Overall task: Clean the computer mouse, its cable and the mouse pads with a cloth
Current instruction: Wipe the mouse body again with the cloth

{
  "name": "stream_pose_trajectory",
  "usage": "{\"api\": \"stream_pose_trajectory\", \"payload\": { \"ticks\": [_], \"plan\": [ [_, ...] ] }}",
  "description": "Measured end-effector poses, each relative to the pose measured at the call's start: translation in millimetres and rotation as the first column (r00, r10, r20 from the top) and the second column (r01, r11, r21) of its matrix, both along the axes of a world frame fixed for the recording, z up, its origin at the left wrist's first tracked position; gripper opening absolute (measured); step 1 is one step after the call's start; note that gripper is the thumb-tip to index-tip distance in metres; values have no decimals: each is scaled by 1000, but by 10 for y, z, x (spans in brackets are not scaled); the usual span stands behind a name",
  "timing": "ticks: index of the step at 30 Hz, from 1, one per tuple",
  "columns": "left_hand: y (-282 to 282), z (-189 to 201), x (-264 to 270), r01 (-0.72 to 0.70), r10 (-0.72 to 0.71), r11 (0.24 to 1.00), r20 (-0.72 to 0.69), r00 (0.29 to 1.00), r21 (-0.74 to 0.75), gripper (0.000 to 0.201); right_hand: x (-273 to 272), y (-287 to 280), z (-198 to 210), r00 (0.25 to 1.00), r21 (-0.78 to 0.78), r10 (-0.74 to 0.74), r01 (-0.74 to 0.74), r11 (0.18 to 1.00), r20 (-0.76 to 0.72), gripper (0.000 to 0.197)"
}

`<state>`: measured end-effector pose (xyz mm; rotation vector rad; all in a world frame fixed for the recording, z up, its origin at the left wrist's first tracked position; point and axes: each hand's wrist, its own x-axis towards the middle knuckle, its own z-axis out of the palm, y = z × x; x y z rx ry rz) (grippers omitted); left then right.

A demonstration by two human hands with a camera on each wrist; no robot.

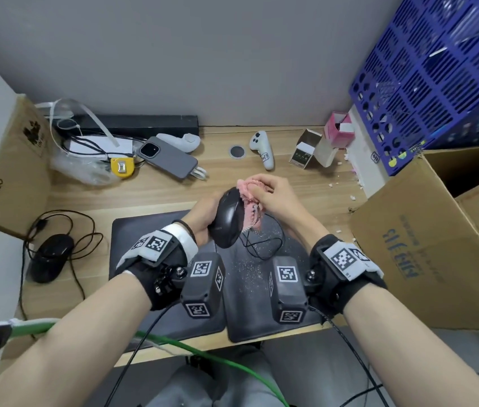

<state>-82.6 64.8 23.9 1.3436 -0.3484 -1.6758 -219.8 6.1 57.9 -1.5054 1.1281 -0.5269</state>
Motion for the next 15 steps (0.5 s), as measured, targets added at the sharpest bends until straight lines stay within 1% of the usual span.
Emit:
{"api": "stream_pose_trajectory", "payload": {
  "ticks": [2,3,6,7,8,10,11,13,15],
  "plan": [
    [15,-3,7,49,-48,999,68,997,-7,25,-19,-43,30,1000,51,2,-2,999,7,14],
    [12,17,18,60,-58,998,82,995,-16,28,-18,-47,48,1000,64,1,-2,998,19,14],
    [-38,66,36,25,-25,1000,28,999,-7,47,29,6,88,998,39,1,-4,999,68,14],
    [-42,108,30,0,0,1000,1,1000,-10,44,43,43,101,997,19,8,-10,1000,72,13],
    [-52,119,25,-27,26,1000,-31,999,-10,36,55,83,95,998,-10,17,-16,1000,62,14],
    [-88,95,8,-71,73,997,-113,991,20,26,48,167,72,999,-71,25,-23,997,28,19],
    [-96,106,-9,-105,109,994,-115,987,41,24,39,203,66,999,-84,28,-26,996,21,20],
    [-132,96,-43,-145,153,986,-101,983,86,25,-7,246,58,998,-74,35,-32,997,43,20],
    [-161,53,-35,-193,213,966,-107,971,172,32,-63,277,62,997,-68,57,-54,996,43,19]
  ]
}}
